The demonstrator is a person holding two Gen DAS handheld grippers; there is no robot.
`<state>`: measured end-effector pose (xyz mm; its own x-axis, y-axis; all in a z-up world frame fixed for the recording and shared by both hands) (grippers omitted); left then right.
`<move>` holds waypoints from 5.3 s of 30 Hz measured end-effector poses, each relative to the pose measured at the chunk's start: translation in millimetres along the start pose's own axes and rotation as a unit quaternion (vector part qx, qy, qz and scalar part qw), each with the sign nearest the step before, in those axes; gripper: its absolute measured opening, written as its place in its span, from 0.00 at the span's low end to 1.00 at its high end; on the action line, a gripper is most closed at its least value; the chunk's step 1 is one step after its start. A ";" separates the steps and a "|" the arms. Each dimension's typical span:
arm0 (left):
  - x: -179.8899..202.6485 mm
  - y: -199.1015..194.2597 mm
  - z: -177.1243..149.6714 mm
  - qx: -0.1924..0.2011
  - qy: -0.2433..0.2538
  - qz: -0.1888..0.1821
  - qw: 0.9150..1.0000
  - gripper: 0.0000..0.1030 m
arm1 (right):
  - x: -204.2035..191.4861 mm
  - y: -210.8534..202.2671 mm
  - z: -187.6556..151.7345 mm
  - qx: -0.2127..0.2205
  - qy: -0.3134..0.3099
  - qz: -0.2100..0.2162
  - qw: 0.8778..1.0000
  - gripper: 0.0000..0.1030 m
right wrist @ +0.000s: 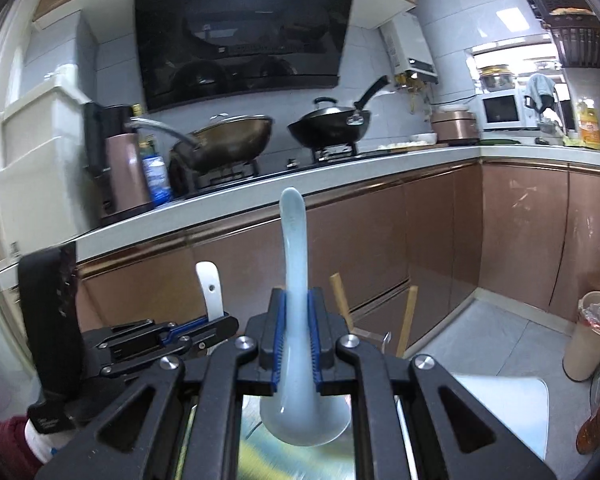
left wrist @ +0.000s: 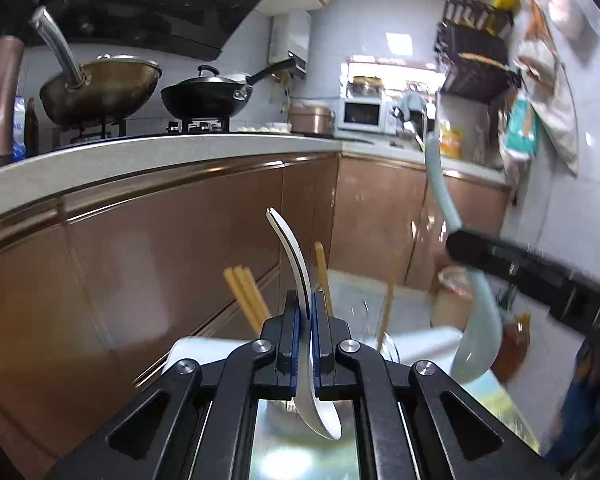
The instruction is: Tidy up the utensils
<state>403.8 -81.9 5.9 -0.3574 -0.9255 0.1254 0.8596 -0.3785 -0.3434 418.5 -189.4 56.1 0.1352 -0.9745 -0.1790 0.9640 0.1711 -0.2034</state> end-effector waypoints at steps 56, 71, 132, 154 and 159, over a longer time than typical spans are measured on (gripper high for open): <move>-17.2 5.8 -20.0 0.003 -0.051 0.006 0.999 0.37 | 30.0 -11.0 -31.4 -0.034 0.029 -0.078 0.996 0.12; 13.5 -116.9 -58.7 -0.012 -0.041 0.029 0.999 0.60 | 4.0 -122.9 -77.9 -0.052 0.012 -0.109 0.993 0.26; 58.4 -242.4 -129.1 0.020 0.038 0.146 0.988 1.00 | -8.3 -259.6 -162.0 -0.023 -0.011 -0.252 0.967 0.77; 52.7 -200.0 -151.8 -0.019 0.032 0.137 0.990 1.00 | 9.7 -234.5 -177.2 -0.049 -0.005 -0.259 0.965 0.77; 51.2 -189.1 -156.4 -0.031 0.033 0.139 0.989 1.00 | 18.7 -229.8 -179.6 -0.051 0.001 -0.261 0.964 0.77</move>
<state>165.8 -55.4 -68.3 -0.1348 -0.9900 -0.0417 0.9050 -0.1059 -0.4119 158.4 -220.9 -73.4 -0.3618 -0.9319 -0.0280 0.8734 -0.3283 -0.3597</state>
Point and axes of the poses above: each gripper's, at about its wrist camera, not at the fingertips, and y roughly the way its jaws point, x to its right, z to its top, the point moved 8 cm from there along y, roughly the way its jaws point, and after that the axes turned 5 degrees about -z, right-handed, at the moved point
